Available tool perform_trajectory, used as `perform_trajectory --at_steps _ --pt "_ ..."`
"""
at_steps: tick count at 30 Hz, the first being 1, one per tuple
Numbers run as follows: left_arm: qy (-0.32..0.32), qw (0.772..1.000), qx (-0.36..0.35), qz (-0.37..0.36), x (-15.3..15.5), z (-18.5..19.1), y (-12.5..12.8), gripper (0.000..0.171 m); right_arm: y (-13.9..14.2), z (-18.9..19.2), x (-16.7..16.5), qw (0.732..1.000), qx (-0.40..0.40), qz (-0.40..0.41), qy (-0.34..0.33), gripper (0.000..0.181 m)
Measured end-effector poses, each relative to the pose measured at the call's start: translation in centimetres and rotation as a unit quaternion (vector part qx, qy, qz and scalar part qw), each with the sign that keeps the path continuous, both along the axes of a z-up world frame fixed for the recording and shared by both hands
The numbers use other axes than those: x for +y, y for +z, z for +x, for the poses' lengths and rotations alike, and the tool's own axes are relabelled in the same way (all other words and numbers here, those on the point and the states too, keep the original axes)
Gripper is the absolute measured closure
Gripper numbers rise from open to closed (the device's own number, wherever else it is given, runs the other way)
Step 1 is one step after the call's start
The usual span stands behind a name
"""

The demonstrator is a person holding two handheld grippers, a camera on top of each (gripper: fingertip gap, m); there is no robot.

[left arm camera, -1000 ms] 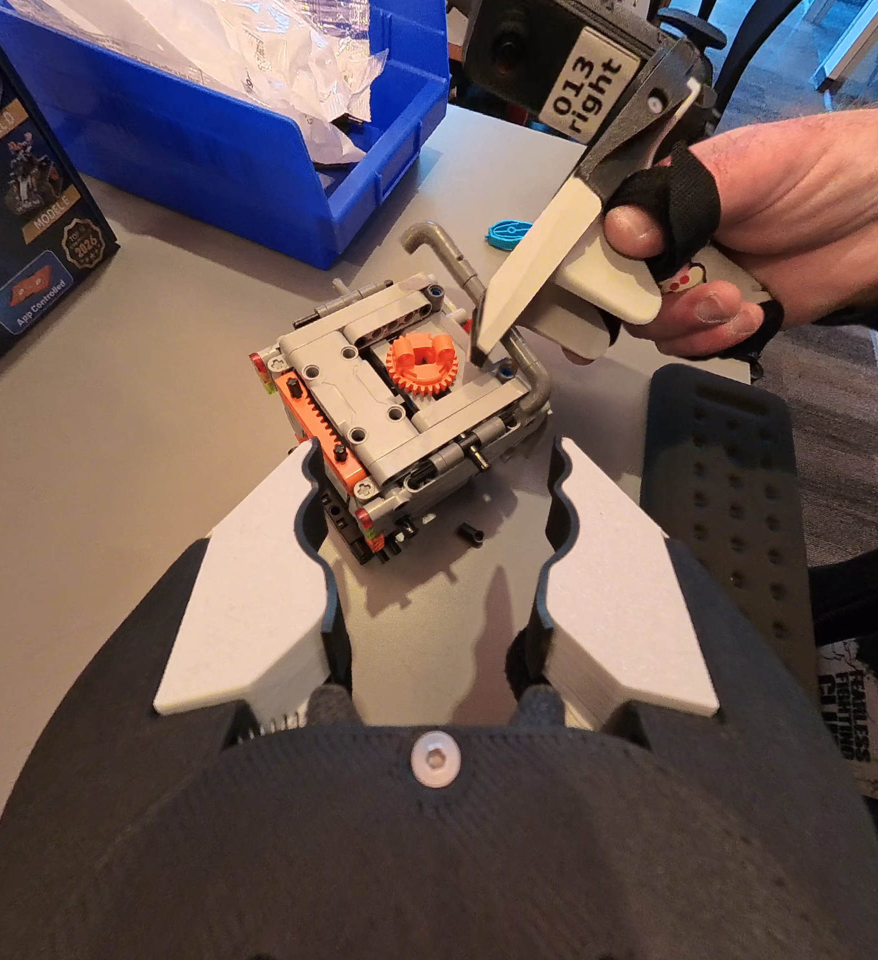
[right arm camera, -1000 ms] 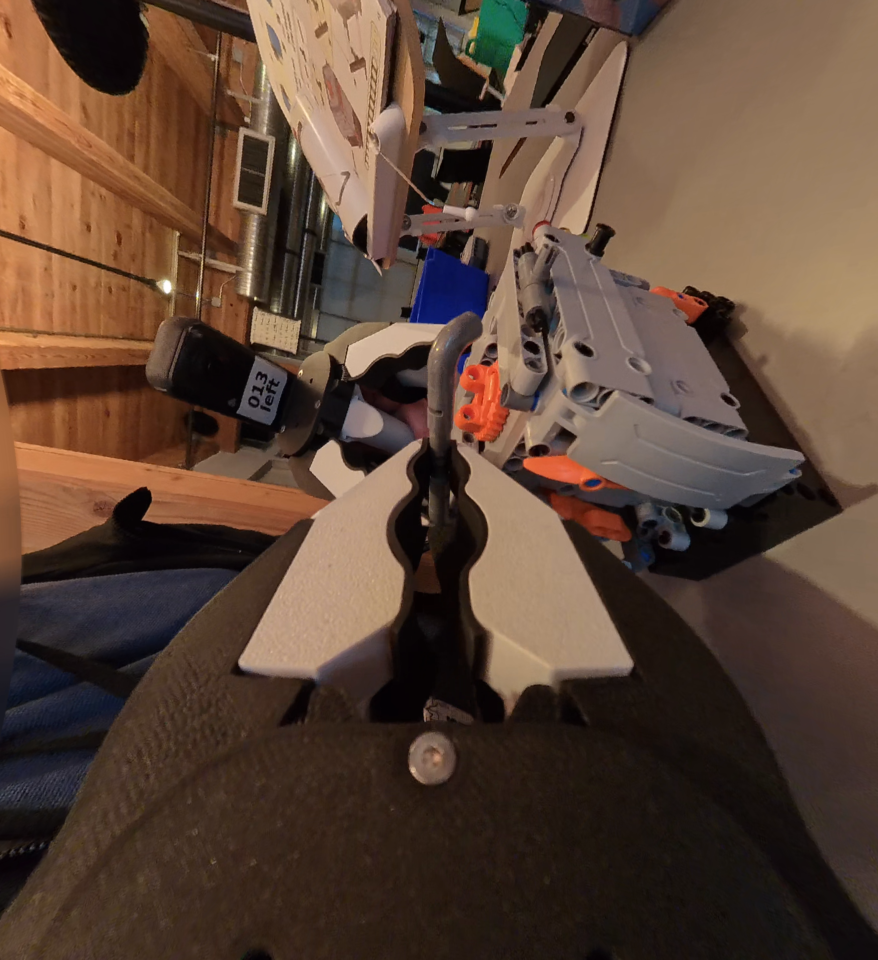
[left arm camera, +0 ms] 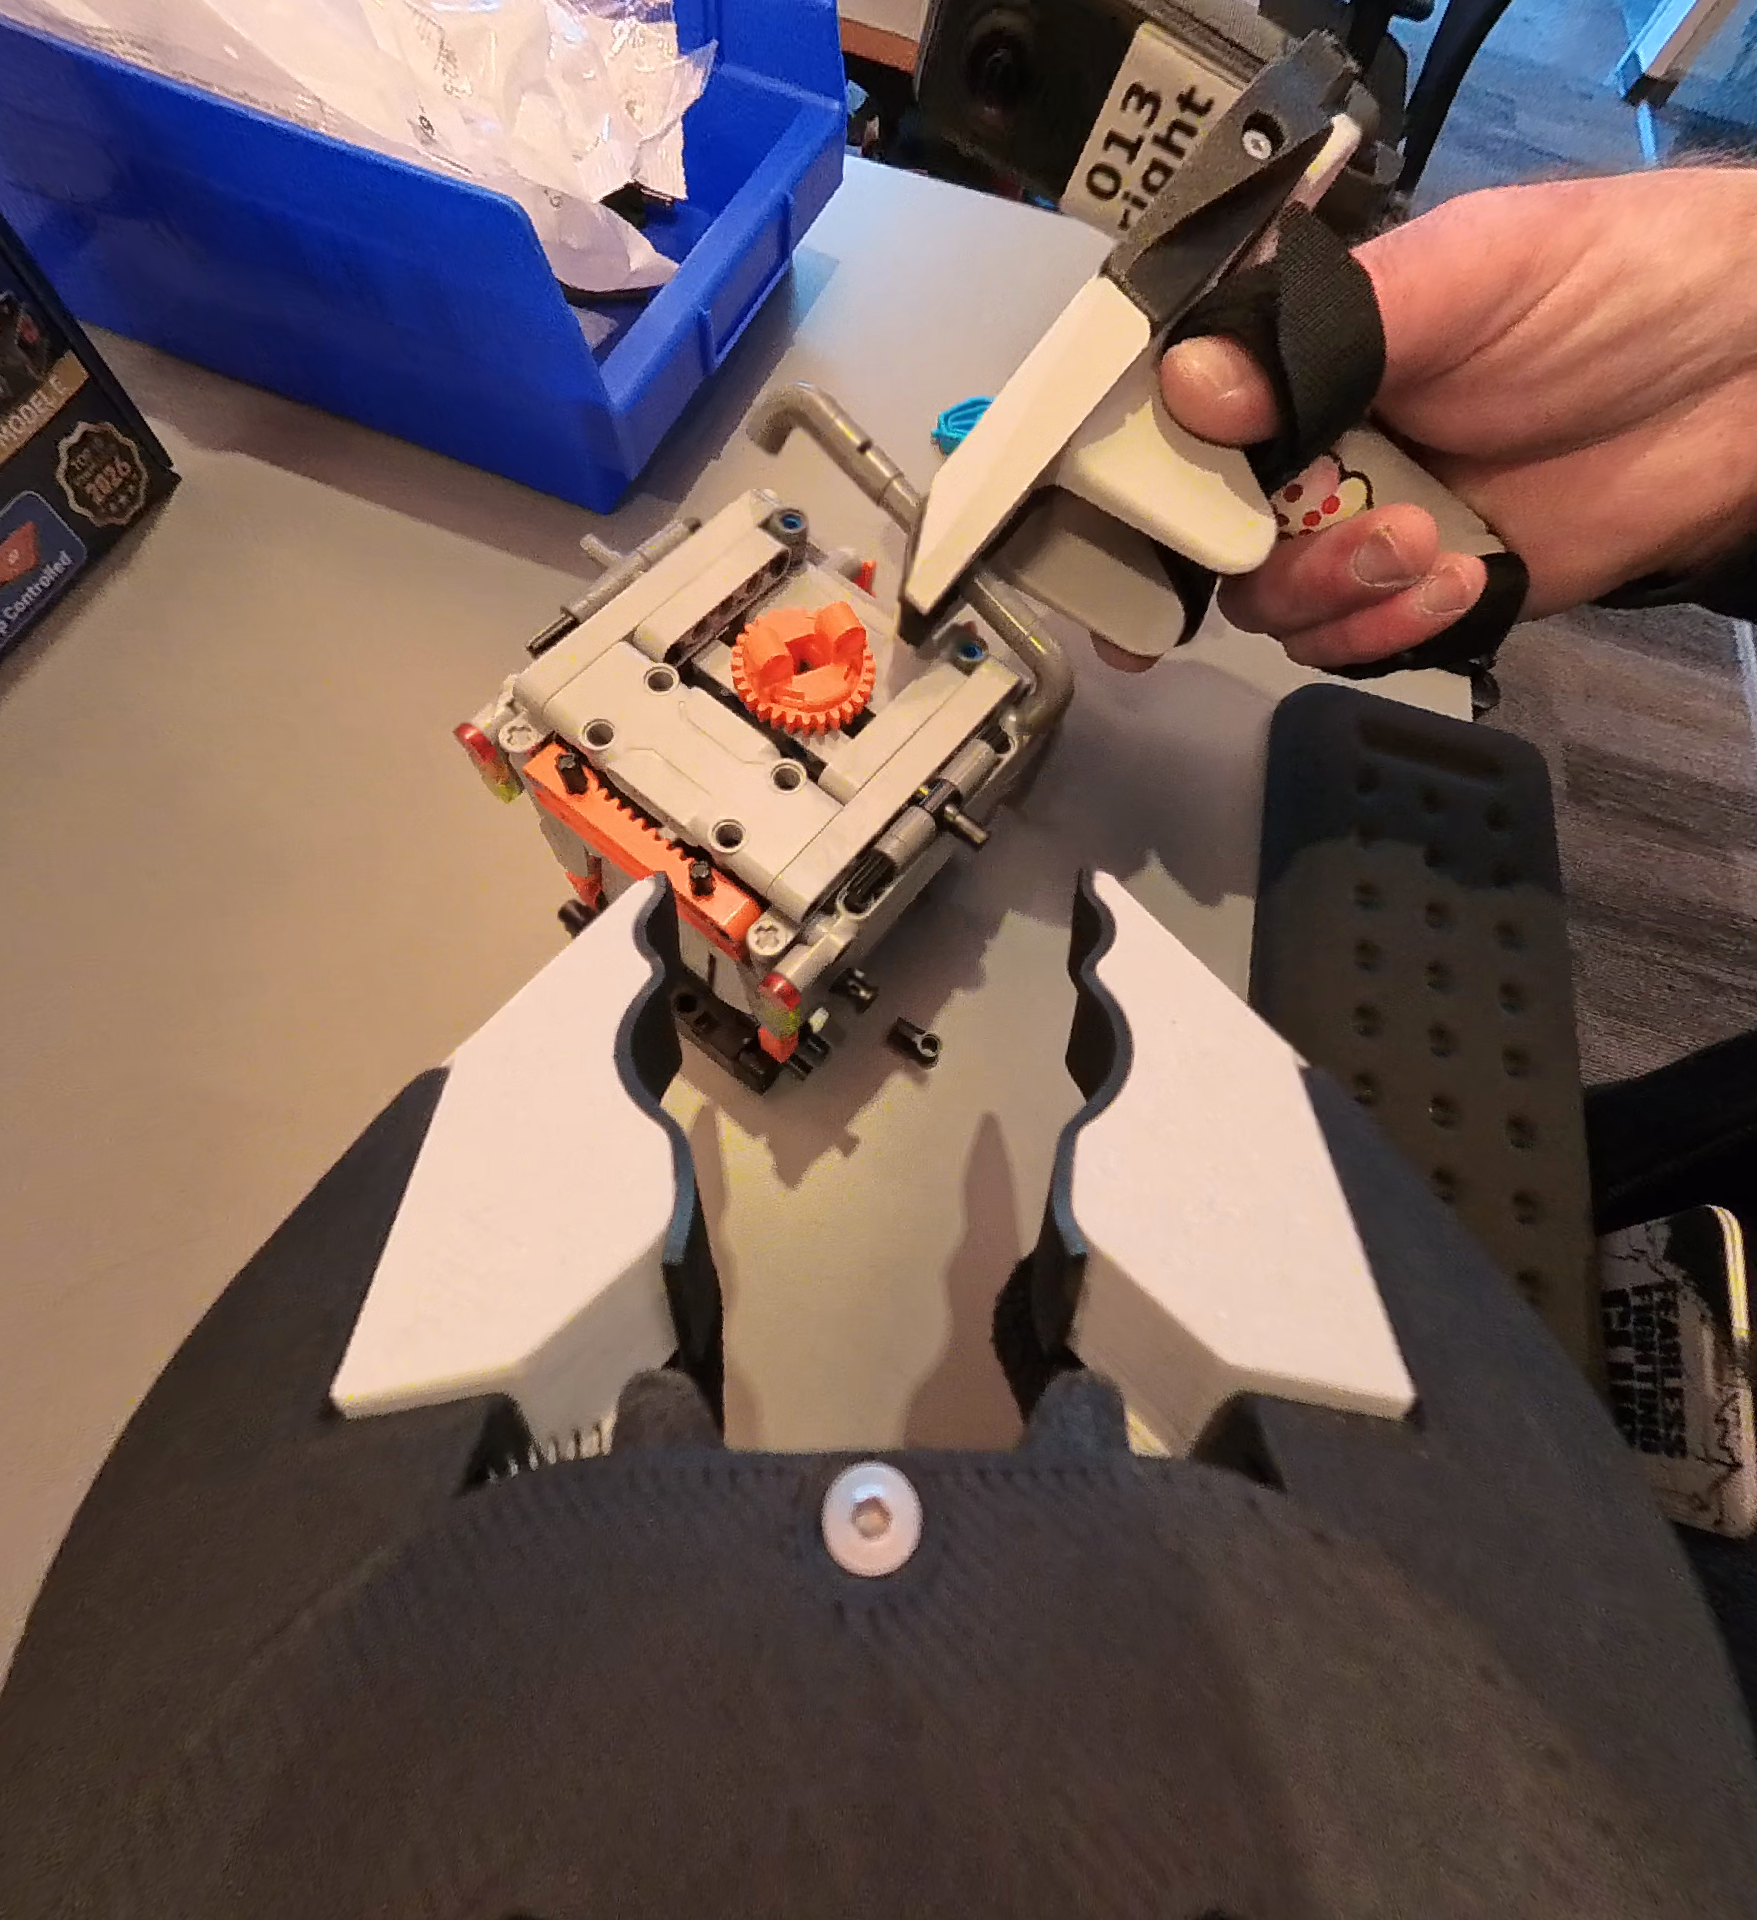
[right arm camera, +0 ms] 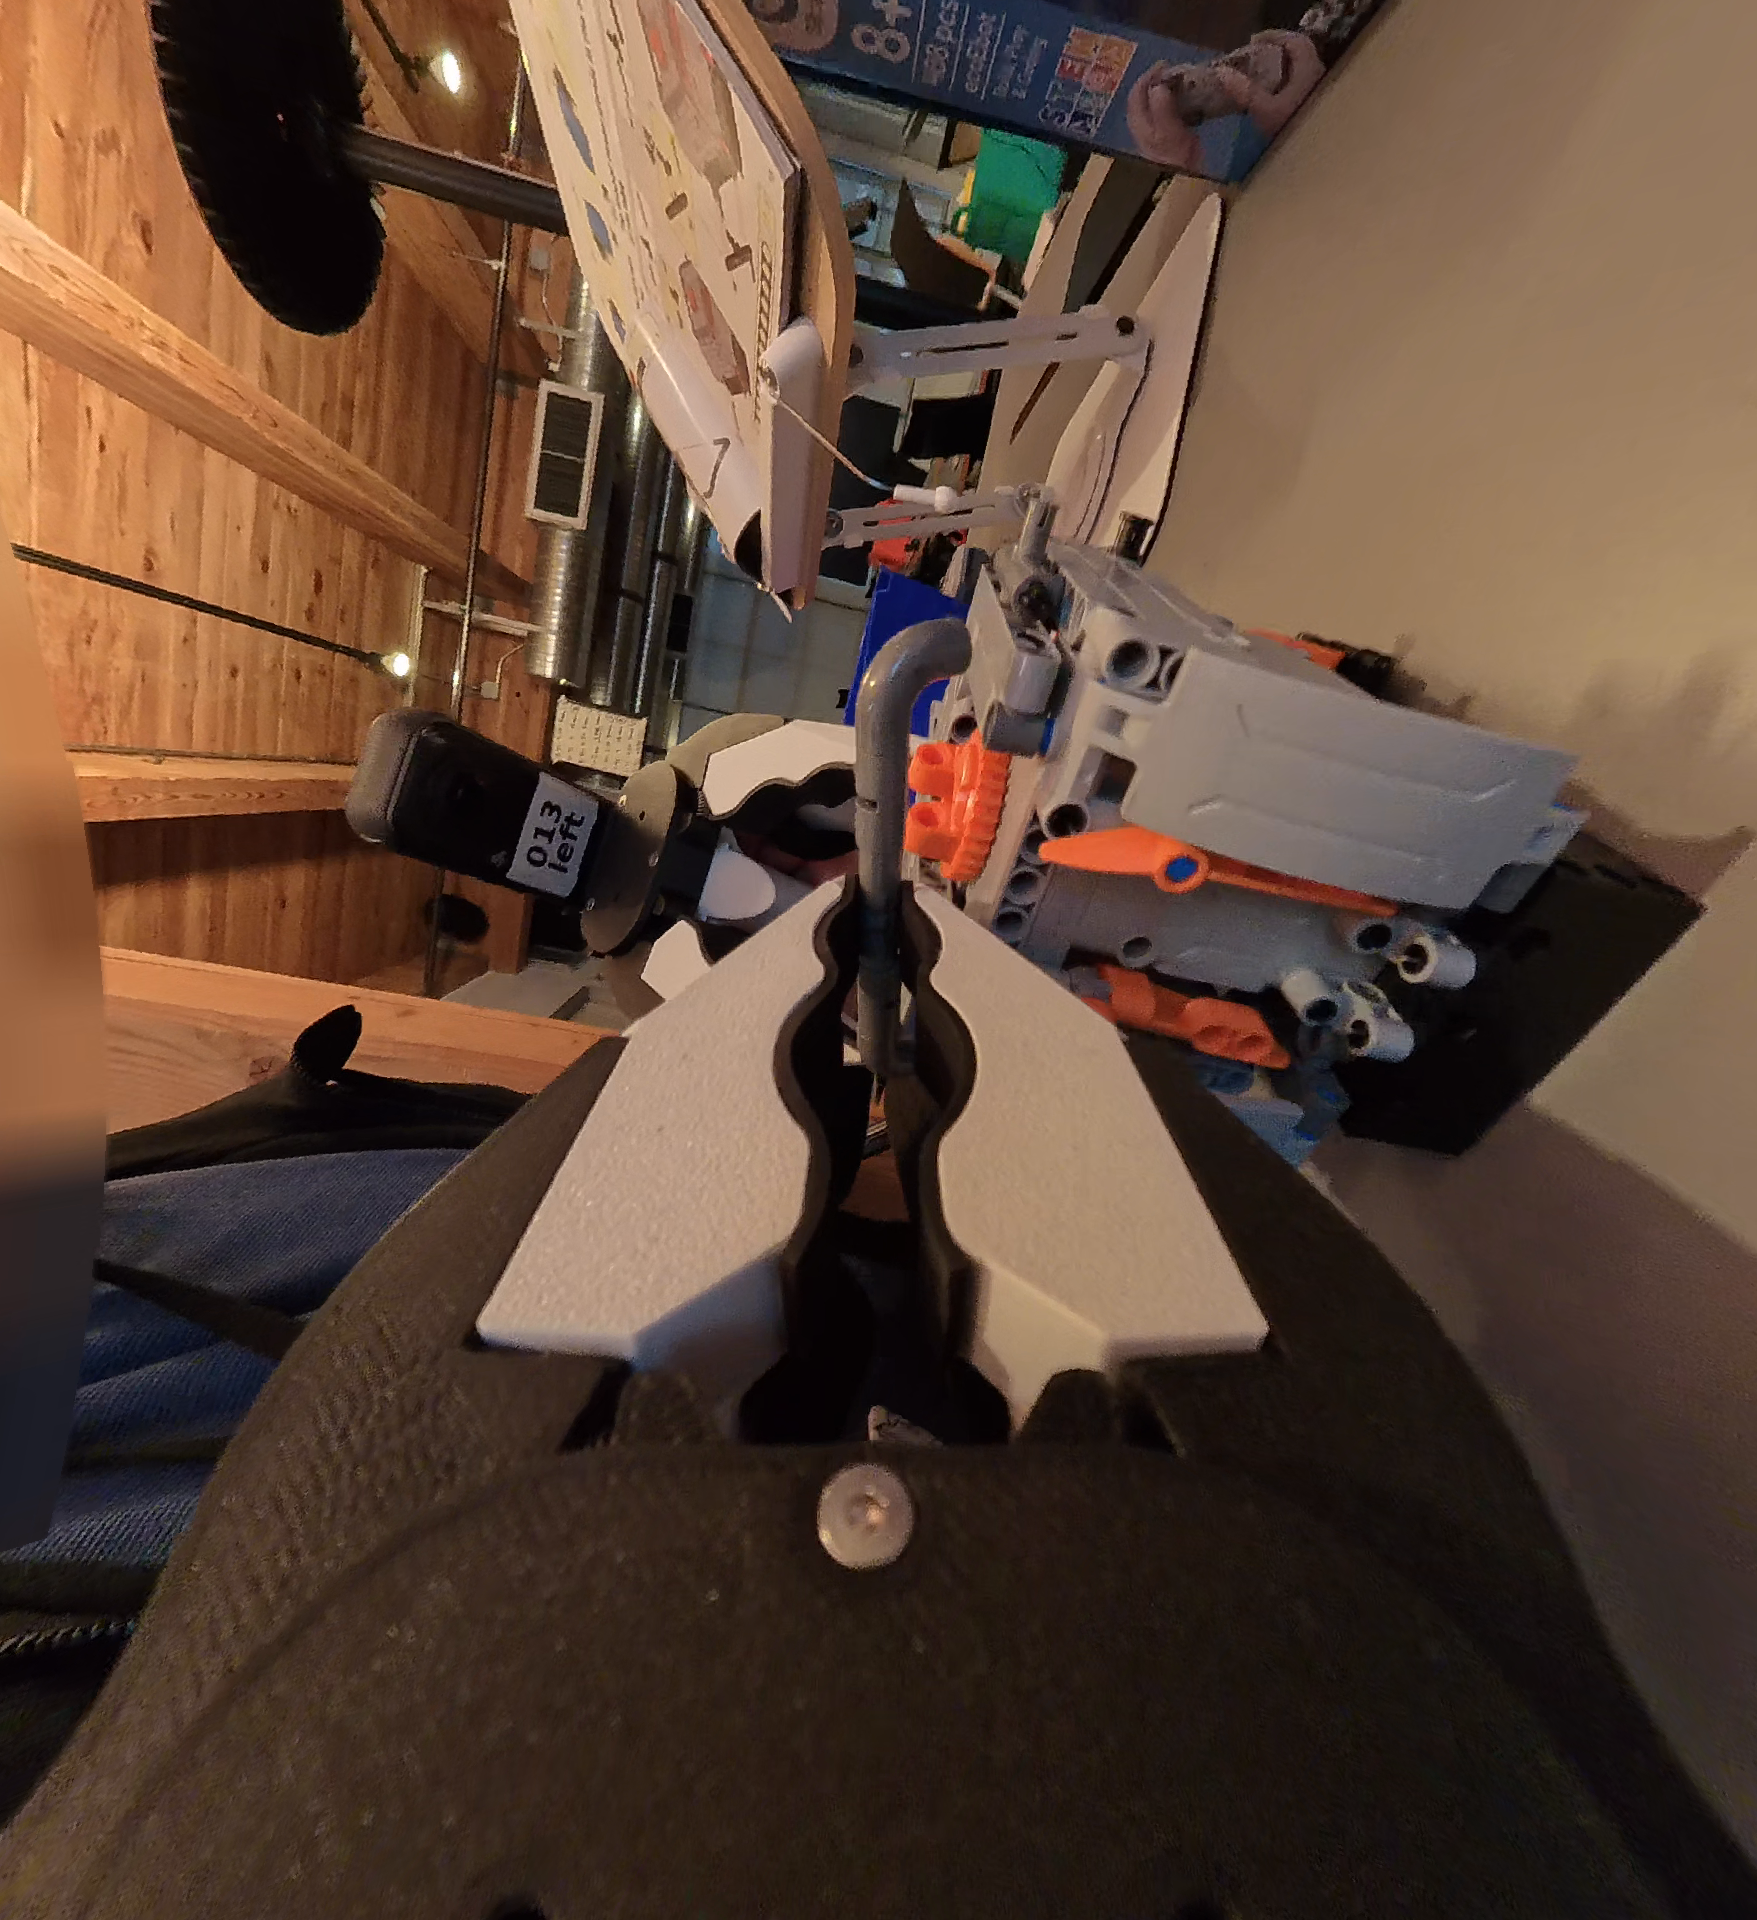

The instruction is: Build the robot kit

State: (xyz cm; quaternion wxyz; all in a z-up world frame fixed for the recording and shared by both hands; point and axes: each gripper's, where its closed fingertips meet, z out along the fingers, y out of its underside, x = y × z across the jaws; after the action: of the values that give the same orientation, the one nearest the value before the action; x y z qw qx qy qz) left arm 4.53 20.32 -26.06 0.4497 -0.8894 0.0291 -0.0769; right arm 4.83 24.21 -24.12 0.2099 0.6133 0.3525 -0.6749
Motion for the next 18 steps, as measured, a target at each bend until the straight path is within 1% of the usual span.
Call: perform_trajectory --at_steps 8,11,18 --pt "-0.001 1.0 0.001 0.0 0.09 -0.02 -0.02 0.098 -0.31 0.05 0.66 0.999 0.0 -0.041 0.001 0.178" --pt "-0.001 1.0 0.004 -0.001 0.1 0.0 -0.03 0.098 -0.27 0.15 0.35 0.999 -0.001 -0.039 0.021 0.178" --pt "-0.003 1.0 0.005 -0.002 0.11 -0.01 -0.03 0.098 -0.31 0.15 0.37 0.999 -0.003 -0.032 0.043 0.178"
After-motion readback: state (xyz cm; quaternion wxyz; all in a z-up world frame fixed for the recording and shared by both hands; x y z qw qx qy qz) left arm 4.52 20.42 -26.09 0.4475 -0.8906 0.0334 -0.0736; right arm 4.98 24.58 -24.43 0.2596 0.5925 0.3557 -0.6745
